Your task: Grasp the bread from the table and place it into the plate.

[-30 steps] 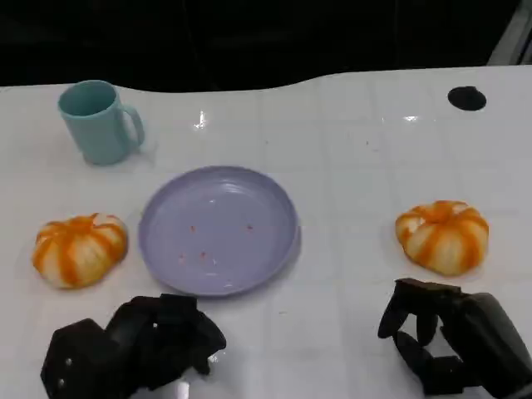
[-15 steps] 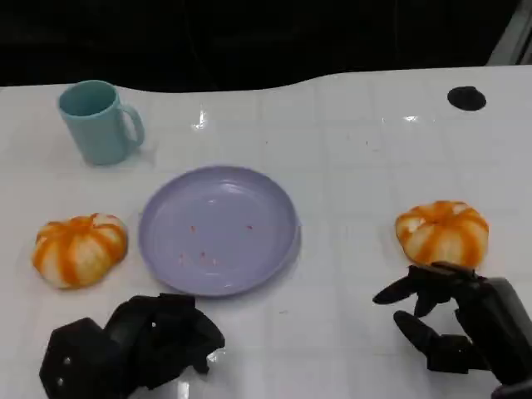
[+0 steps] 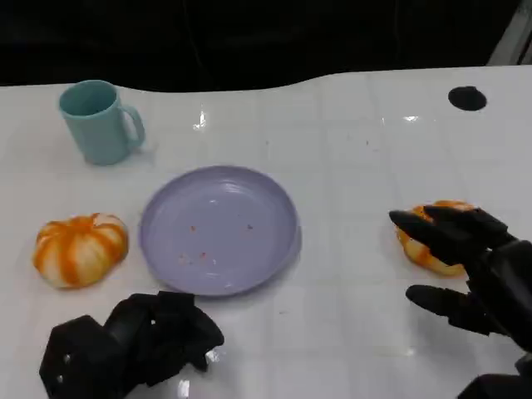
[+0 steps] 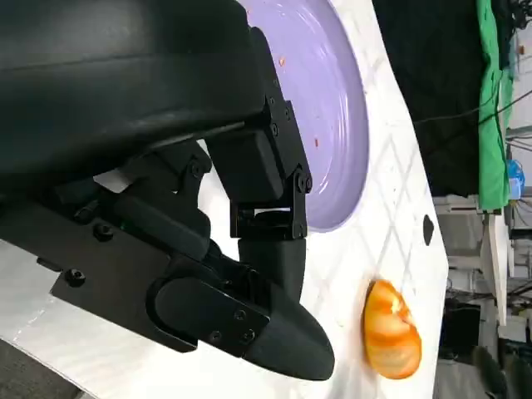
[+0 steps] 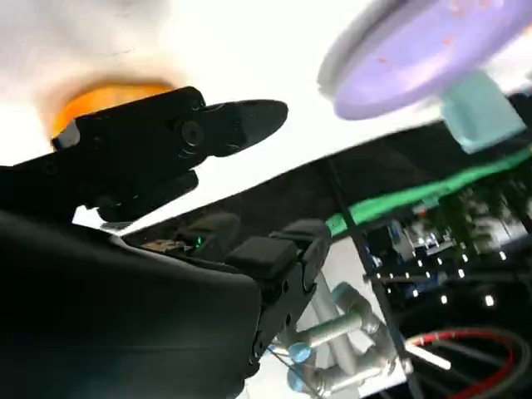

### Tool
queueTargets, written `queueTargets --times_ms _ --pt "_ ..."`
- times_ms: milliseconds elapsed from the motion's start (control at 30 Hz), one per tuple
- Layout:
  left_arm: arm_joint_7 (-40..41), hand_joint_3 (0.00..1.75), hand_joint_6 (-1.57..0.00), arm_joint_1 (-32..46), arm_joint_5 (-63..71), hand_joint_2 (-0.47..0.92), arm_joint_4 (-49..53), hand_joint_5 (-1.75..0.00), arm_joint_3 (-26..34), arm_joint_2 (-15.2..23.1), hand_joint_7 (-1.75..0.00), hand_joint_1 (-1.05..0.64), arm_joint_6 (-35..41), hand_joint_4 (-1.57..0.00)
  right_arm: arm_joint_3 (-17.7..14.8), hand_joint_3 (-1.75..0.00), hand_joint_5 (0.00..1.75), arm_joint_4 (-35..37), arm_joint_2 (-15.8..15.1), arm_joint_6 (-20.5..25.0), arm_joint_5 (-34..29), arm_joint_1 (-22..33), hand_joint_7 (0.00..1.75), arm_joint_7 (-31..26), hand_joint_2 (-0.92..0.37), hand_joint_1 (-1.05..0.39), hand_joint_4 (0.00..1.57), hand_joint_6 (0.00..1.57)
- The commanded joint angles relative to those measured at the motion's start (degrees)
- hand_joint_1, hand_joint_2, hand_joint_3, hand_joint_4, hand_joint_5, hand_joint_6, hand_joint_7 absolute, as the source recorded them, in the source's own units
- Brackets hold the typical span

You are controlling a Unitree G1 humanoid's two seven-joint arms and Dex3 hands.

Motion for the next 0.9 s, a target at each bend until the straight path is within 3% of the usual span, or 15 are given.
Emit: queueTargets --times_ms 33,200,433,900 --pt "0.1 0.0 -1.27 0.2 0.4 0.85 0.9 -1.51 0.1 0.7 -0.78 -1.04 0.1 -0.87 -1.2 -0.02 0.13 -6.1 -3.2 7.1 -2.6 1.1 0.0 4.4 -0.92 -0.55 0.01 0.16" --pt "0.5 0.0 -1.28 0.1 0.7 0.86 1.3 -1.51 0.0 0.5 -0.79 -1.05 -0.4 -0.88 -1.5 -0.01 0.01 -12.5 -4.4 15.2 -3.5 1.6 0.01 11.6 -0.91 -0.57 0.0 0.12" --pt "0.4 0.0 -1.27 0.2 0.9 0.86 1.3 -1.51 -0.1 0.4 -0.79 -1.05 -0.7 -0.88 -0.6 0.0 0.01 -13.5 -5.6 20.6 -4.9 -0.7 0.03 16.6 -0.87 -0.53 0.02 0.18" --pt "0.1 0.0 -1.28 0.6 0.6 0.85 0.8 -1.52 0.0 0.1 -0.77 -1.05 -0.6 -0.87 5.8 0.0 0.07 0.1 -4.8 24.3 -7.2 -11.0 0.02 18.0 -0.86 -0.56 0.1 0.23"
